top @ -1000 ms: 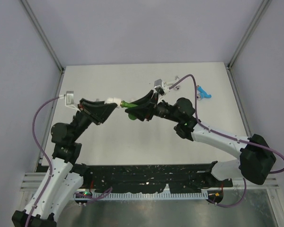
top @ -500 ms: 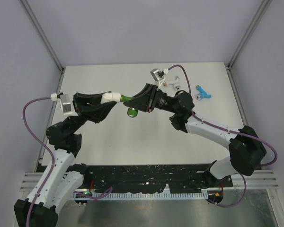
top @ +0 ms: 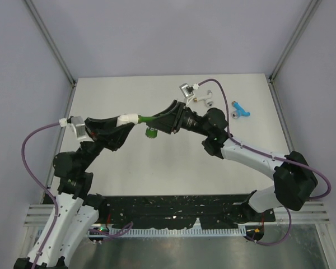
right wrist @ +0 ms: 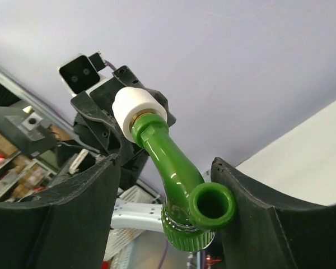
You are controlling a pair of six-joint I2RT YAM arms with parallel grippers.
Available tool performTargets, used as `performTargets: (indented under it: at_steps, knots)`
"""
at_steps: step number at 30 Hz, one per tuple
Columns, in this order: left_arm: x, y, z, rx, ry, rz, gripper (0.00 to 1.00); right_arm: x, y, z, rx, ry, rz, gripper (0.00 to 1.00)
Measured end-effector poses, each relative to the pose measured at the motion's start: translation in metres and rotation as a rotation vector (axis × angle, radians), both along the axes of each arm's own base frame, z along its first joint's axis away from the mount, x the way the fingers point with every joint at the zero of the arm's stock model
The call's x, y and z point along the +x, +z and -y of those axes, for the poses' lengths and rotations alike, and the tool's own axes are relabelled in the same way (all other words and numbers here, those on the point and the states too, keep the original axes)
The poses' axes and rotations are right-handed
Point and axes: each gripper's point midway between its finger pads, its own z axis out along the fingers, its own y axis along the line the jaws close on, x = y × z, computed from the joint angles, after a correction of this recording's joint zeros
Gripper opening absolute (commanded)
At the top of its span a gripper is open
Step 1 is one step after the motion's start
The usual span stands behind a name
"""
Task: Install the water faucets
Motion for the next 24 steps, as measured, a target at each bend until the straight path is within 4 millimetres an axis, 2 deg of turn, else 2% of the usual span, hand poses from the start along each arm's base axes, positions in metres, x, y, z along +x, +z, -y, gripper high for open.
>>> performTargets:
  at_steps: [3, 9, 13, 16, 18, 24]
  knots:
    - [0.006, -0.017, -0.004, -0.002, 0.036, -0.105, 0.00, 0.010, -0.011, 0.004, -0.039, -0.070, 0.035, 0.74]
    - [0.025, -0.049, -0.022, 0.000, 0.172, -0.317, 0.00, 0.035, -0.054, 0.019, -0.184, -0.244, 0.158, 0.77]
    - [0.032, -0.063, -0.033, 0.009, 0.245, -0.448, 0.00, 0.042, -0.053, 0.035, -0.253, -0.369, 0.345, 0.77]
    - [0.033, -0.064, -0.038, 0.007, 0.276, -0.537, 0.00, 0.044, -0.049, 0.048, -0.294, -0.466, 0.530, 0.77]
    - [0.033, -0.060, -0.039, 0.001, 0.287, -0.585, 0.00, 0.042, -0.053, 0.051, -0.330, -0.509, 0.656, 0.77]
    - [0.035, -0.052, -0.038, -0.001, 0.292, -0.717, 0.00, 0.018, -0.096, 0.033, -0.444, -0.538, 1.033, 0.78]
